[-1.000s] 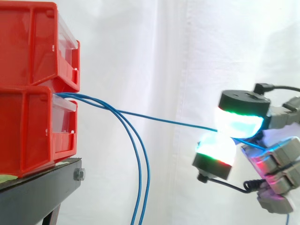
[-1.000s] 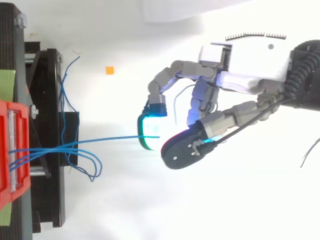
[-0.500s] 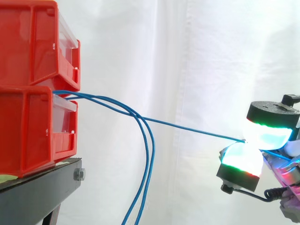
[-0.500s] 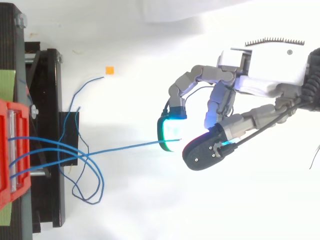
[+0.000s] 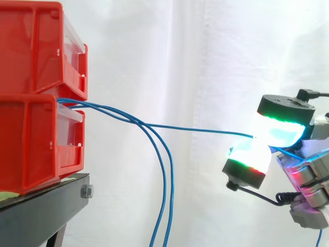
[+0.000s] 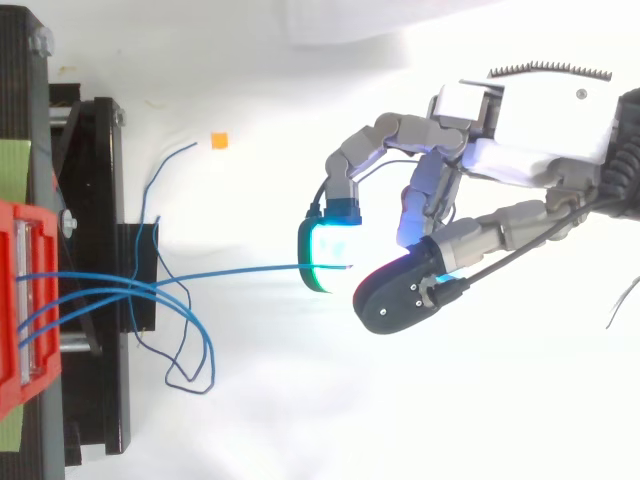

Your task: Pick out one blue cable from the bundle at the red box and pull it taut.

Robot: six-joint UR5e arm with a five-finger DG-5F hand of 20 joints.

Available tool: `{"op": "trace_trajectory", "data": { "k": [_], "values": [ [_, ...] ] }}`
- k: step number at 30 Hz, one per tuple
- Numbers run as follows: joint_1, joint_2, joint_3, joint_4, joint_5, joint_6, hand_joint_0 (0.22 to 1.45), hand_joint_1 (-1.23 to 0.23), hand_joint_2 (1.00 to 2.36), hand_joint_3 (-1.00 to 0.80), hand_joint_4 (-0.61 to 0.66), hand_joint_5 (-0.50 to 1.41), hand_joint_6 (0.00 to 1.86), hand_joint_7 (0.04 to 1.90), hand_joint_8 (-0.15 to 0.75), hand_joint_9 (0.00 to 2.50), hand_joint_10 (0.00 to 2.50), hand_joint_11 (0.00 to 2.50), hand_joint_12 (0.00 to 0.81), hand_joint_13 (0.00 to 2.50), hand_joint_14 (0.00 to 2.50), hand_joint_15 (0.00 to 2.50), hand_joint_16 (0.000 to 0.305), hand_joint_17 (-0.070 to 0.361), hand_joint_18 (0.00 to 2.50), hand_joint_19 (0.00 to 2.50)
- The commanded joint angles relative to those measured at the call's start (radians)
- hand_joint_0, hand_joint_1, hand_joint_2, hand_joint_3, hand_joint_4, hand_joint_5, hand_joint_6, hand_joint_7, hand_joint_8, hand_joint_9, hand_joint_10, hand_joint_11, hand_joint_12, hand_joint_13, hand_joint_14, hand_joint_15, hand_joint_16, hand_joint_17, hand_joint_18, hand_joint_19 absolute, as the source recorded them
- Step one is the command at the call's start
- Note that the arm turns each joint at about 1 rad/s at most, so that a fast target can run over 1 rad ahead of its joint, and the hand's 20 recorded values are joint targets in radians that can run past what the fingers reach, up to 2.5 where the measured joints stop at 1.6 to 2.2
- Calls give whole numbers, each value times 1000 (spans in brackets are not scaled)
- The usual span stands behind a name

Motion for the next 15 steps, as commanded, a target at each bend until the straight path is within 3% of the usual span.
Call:
{"op": "trace_trajectory", "data": {
  "k": [1, 15],
  "values": [
    [0, 0, 1, 11, 1, -7, 740, -783, 1006, -420, -100, -153, 959, 1048, 253, 1356, 287, 1561, 302, 1450, 7, 1594, 53, 119, 1056, 928],
    [0, 0, 1, 11, 1, -7, 738, -782, 1006, -415, -99, -151, 960, 1035, 242, 1365, 284, 1563, 301, 1431, 9, 1563, 53, 120, 1047, 917]
  ]
}}
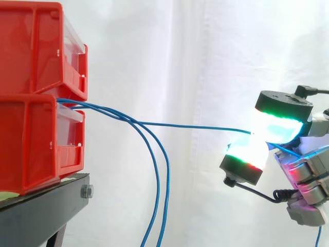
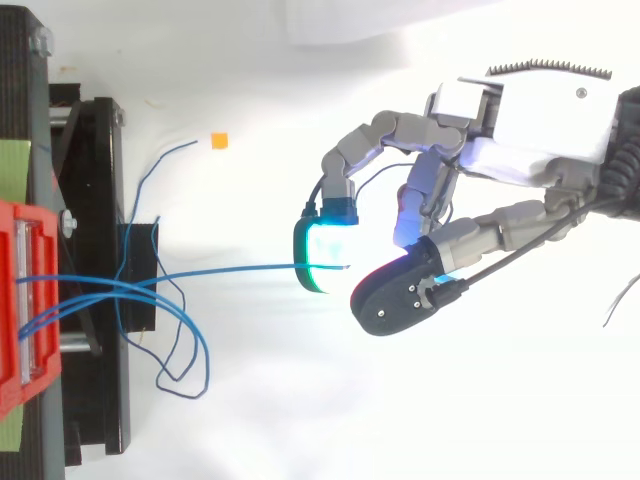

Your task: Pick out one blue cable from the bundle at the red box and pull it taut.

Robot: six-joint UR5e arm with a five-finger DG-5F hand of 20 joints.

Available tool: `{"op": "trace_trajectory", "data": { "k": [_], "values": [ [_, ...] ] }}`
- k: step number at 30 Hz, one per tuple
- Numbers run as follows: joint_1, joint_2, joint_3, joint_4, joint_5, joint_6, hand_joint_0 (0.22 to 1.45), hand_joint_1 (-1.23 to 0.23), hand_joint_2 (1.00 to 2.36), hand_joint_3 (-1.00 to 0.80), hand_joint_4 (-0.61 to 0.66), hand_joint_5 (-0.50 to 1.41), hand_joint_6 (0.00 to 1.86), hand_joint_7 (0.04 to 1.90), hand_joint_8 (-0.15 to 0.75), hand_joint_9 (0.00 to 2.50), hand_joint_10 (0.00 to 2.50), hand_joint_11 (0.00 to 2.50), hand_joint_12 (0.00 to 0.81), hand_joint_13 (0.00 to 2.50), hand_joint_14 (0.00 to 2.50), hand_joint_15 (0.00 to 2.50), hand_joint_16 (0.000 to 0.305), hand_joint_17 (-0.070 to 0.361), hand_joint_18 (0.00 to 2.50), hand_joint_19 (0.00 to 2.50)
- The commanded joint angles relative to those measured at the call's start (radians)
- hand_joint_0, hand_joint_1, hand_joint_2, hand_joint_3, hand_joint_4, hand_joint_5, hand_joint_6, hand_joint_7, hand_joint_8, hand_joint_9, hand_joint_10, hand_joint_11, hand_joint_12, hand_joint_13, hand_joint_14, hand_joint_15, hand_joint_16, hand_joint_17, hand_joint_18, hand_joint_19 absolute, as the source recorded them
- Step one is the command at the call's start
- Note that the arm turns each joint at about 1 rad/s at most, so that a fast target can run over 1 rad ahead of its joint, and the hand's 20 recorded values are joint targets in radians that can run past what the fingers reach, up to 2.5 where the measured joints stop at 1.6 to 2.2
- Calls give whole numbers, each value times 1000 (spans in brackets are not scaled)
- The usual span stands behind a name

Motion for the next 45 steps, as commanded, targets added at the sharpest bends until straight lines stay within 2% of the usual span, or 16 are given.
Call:
{"op": "trace_trajectory", "data": {
  "k": [1, 19, 45],
  "values": [
    [0, 1, 0, 0, 0, 0, 736, -783, 1007, -411, -98, -151, 960, 1034, 242, 1364, 273, 1572, 297, 1428, 9, 1564, 53, 119, 1043, 909],
    [0, 0, -1, 1, 0, -1, 737, -789, 1007, -419, -98, -149, 954, 1041, 249, 1396, 44, 1635, 296, 1423, 13, 1508, 53, 118, 1050, 905],
    [0, 0, -1, 1, 0, -1, 736, -790, 1006, -420, -105, -150, 952, 1042, 255, 1389, 2, 1637, 307, 1418, 14, 1497, 52, 117, 1038, 898]
  ]
}}
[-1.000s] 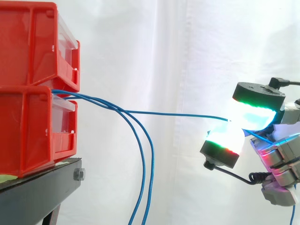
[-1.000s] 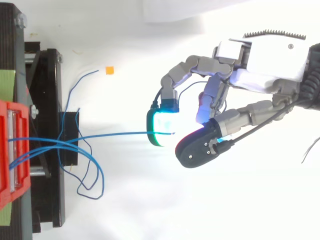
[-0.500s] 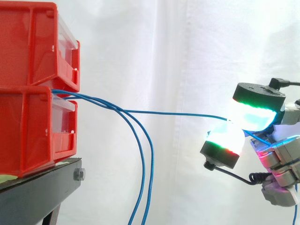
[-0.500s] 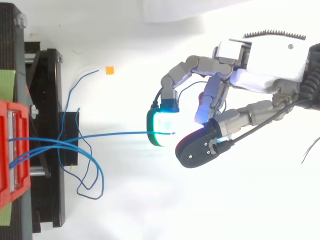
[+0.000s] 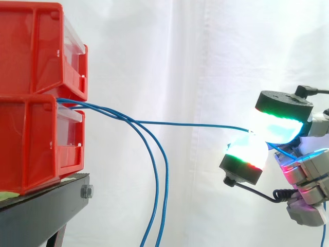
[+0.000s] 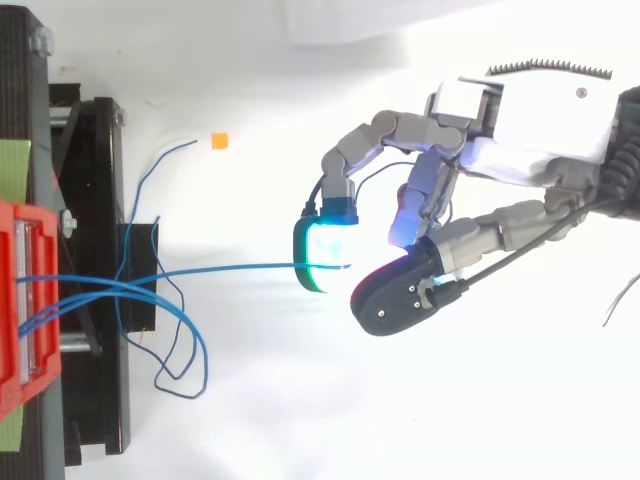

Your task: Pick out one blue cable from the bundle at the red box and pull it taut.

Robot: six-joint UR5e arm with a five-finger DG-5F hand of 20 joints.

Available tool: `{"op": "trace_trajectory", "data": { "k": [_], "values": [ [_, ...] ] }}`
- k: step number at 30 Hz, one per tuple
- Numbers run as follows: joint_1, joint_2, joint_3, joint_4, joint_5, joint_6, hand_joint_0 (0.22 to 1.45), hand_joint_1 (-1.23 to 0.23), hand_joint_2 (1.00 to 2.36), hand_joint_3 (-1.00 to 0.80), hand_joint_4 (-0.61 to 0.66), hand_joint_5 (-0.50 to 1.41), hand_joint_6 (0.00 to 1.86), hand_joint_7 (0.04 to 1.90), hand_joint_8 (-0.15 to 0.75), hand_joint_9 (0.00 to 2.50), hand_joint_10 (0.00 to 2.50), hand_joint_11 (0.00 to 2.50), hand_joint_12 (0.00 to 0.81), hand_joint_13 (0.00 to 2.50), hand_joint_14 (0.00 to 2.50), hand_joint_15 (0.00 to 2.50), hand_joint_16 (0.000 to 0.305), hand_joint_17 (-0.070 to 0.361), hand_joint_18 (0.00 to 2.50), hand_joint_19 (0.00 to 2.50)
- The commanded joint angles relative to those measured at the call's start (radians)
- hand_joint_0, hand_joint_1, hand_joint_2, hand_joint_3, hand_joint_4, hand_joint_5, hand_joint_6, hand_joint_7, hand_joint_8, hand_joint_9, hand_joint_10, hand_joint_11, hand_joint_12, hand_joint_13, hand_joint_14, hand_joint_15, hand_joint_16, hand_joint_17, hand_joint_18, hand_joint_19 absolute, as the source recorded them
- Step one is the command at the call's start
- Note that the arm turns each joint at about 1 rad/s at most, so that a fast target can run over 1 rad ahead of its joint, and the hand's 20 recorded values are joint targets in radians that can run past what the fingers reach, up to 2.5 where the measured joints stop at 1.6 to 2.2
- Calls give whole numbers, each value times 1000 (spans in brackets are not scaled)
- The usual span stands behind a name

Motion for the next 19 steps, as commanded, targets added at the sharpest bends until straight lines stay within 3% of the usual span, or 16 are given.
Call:
{"op": "trace_trajectory", "data": {
  "k": [1, 19],
  "values": [
    [0, 0, 0, 0, 0, 0, 735, -790, 1006, -417, -99, -150, 952, 1046, 261, 1390, 0, 1640, 307, 1418, 14, 1500, 52, 117, 1037, 896],
    [0, 0, 0, 0, 0, 0, 732, -789, 1007, -416, -102, -150, 952, 1043, 255, 1380, 3, 1625, 308, 1410, 16, 1480, 52, 117, 1032, 907]
  ]
}}
